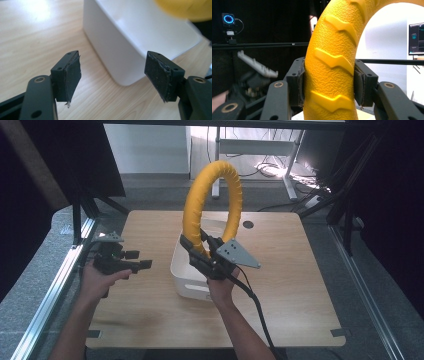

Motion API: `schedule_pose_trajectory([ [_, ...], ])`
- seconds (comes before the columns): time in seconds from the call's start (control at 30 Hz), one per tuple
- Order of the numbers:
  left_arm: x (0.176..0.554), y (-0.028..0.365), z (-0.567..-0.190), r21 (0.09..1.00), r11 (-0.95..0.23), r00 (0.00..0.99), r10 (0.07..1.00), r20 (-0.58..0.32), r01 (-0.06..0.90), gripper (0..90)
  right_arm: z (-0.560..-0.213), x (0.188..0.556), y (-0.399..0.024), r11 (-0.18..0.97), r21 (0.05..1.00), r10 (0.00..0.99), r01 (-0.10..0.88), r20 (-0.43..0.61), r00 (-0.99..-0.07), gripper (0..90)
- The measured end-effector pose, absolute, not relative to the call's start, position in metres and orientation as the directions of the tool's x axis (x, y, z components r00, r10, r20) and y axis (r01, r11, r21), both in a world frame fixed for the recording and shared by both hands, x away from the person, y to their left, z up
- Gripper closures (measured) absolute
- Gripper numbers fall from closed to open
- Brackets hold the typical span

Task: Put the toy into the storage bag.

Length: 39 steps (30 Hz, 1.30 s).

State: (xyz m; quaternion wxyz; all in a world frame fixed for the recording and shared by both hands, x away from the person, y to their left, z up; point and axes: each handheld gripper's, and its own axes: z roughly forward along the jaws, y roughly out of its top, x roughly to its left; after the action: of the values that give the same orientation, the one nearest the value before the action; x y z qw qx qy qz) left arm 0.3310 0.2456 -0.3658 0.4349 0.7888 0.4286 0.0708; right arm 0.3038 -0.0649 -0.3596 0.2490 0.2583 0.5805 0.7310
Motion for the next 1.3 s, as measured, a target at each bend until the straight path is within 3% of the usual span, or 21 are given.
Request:
schedule_pose_trajectory([
  [0.3, 0.339, 0.233, -0.308, 0.782, -0.196, 0.658, 0.678, -0.328, 0.592, 29.3, -0.366, 0.303, -0.059, -0.198, 0.979, 0.663, -0.054, 0.093, -0.743, 50.5],
  [0.6, 0.343, 0.209, -0.263, 0.803, -0.206, 0.698, 0.639, -0.322, 0.559, 29.2, -0.371, 0.305, -0.057, -0.192, 0.98, 0.664, -0.046, 0.095, -0.742, 50.5],
  [1.3, 0.364, 0.176, -0.23, 0.788, -0.222, 0.719, 0.598, -0.356, 0.575, 28.2, -0.379, 0.309, -0.051, -0.165, 0.986, 0.668, -0.035, 0.085, -0.739, 50.5],
])
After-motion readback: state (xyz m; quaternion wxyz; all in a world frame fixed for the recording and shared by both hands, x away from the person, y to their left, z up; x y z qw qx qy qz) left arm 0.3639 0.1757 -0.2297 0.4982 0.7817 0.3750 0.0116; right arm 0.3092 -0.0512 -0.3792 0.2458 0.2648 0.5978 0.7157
